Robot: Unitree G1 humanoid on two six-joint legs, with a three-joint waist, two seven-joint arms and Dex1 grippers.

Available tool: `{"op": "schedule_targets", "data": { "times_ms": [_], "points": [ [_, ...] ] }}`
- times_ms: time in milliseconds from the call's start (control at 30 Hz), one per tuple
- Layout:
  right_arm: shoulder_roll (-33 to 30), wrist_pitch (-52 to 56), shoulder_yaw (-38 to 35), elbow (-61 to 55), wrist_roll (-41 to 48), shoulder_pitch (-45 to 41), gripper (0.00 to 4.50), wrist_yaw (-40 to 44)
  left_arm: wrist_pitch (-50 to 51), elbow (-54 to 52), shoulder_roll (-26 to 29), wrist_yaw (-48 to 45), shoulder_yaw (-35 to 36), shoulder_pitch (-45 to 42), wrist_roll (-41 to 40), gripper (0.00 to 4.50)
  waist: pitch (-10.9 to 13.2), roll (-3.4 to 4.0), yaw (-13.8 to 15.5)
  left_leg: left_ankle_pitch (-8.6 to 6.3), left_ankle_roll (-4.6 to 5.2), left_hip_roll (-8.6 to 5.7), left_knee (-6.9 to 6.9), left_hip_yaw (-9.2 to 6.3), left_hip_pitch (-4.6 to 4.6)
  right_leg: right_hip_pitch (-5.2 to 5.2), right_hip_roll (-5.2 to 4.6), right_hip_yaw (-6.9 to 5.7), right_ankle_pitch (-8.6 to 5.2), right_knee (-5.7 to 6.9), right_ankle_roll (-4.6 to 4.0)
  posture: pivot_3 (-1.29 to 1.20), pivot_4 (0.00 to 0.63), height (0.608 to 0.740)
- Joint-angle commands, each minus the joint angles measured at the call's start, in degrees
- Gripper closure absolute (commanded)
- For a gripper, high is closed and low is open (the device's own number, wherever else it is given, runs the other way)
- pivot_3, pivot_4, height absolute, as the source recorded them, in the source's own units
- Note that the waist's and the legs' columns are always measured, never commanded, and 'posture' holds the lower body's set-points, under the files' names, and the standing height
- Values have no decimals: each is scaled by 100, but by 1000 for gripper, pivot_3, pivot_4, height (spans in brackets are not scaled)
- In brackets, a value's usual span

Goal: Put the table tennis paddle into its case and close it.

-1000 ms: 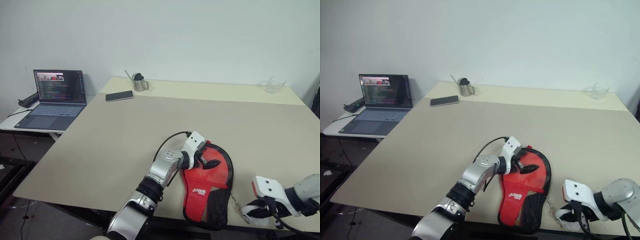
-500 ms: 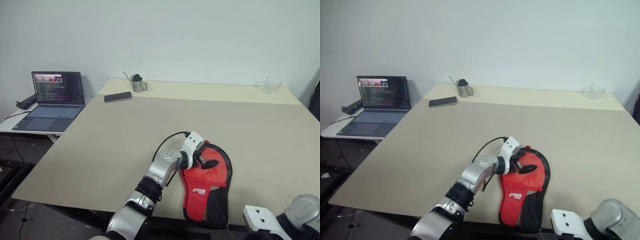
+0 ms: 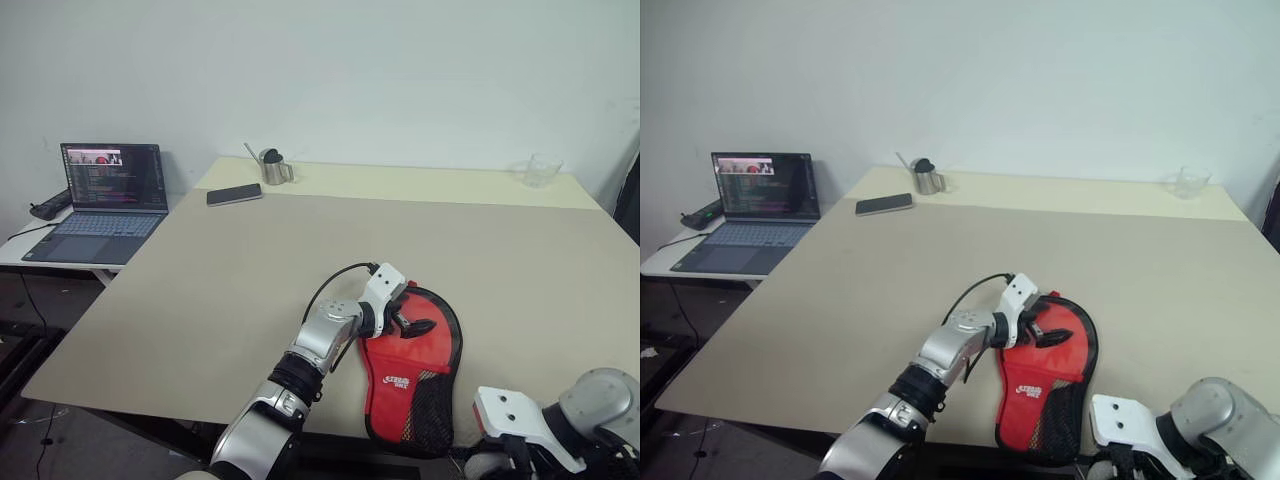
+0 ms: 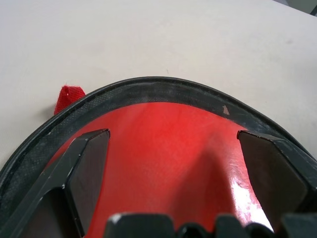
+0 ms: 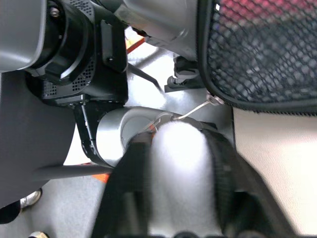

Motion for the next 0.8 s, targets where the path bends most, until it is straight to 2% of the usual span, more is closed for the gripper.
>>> {"op": "schedule_targets", "data": {
  "times_ms": [33,167,233,367,533,700,800],
  "points": [
    [-38,-126,31,168,-19,-60,1460,51,191,272,87,48,-8,92,82,0,0,1,0,0,0,0,0,0,0,0,0,0,0,0,0,0,150,740],
    [46,-515,25,658,-157,-83,22,25,193,278,68,62,0,86,73,0,0,0,-2,0,0,0,0,1,2,0,0,1,0,2,0,0,150,740],
    [88,-813,10,954,-316,-109,22,-29,185,283,63,69,9,83,66,0,2,-4,-9,0,0,2,0,2,7,3,1,2,0,2,0,0,150,740],
    [424,-1376,-162,2011,-364,-802,22,22,-89,246,127,144,165,32,26,0,11,-12,-75,0,1,0,0,13,16,8,2,13,2,3,3,0,150,740],
    [832,-1739,-622,3120,-44,-1860,22,243,-237,-124,600,-276,575,-303,-310,0,38,0,-186,2,1,5,-3,13,14,-1,8,16,6,9,5,0,150,740],
    [1005,-2407,-338,4379,-528,-2928,22,575,270,-1171,1681,-1257,823,-717,-753,0,72,-1,-235,4,-1,4,1,9,-7,-22,9,13,29,13,-34,0,150,740],
    [1136,-2842,-91,5379,-892,-3643,22,855,614,-2328,2818,-2243,1101,-566,-1251,0,74,-3,-265,3,-1,0,-2,11,-39,-53,3,13,30,1,-36,0,150,740]
  ]
}}
